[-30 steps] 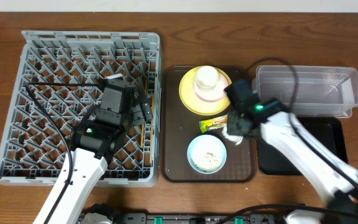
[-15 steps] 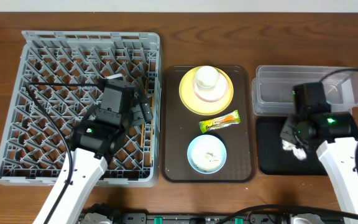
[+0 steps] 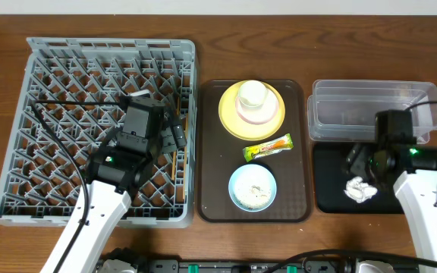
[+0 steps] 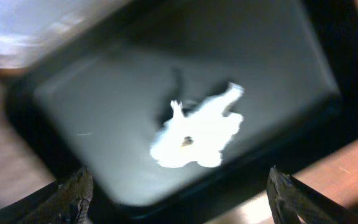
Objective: Sort waste into correct bins and load items into the dishwasher
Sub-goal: 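Move the right gripper back to the yellow snack wrapper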
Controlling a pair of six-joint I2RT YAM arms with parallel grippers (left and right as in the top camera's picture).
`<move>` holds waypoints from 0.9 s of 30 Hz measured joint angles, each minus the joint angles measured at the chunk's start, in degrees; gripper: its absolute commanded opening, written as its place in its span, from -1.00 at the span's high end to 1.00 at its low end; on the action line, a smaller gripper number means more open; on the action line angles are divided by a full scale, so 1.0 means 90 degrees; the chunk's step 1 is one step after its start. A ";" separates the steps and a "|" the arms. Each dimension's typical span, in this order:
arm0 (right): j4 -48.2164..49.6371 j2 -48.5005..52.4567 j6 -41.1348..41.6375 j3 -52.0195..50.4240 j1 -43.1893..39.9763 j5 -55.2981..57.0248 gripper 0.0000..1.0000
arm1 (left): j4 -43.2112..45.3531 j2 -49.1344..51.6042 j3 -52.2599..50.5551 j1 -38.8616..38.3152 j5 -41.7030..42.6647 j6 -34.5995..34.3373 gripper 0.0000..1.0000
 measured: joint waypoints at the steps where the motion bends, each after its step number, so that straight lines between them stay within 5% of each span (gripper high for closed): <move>1: 0.0024 -0.0002 -0.0102 0.0126 0.0000 -0.0364 -0.60 | 0.0002 0.0000 0.0000 0.0000 0.0000 0.0000 -0.87; 3: 0.0168 -0.0007 -0.0279 0.0257 0.0019 -0.1156 -0.41 | 0.0002 0.0000 0.0000 0.0000 0.0000 0.0002 -0.86; 6: 0.0430 -0.0005 -0.0498 0.0267 0.0282 -0.2132 0.13 | 0.0002 0.0000 0.0000 0.0000 0.0000 0.0000 -0.87; 13: 0.1292 -0.0005 -0.0002 0.0168 0.1705 -0.2259 0.03 | 0.0002 0.0000 0.0000 0.0000 -0.0002 0.0000 -0.86; 21: 0.2773 -0.0002 0.1336 -0.0617 0.3441 -0.0848 0.19 | 0.0002 0.0000 0.0000 0.0000 0.0000 0.0002 -0.86; 27: 0.3279 0.0005 0.1919 -0.1120 0.3796 0.0000 0.29 | 0.0002 0.0000 0.0000 0.0000 -0.0002 0.0000 -0.87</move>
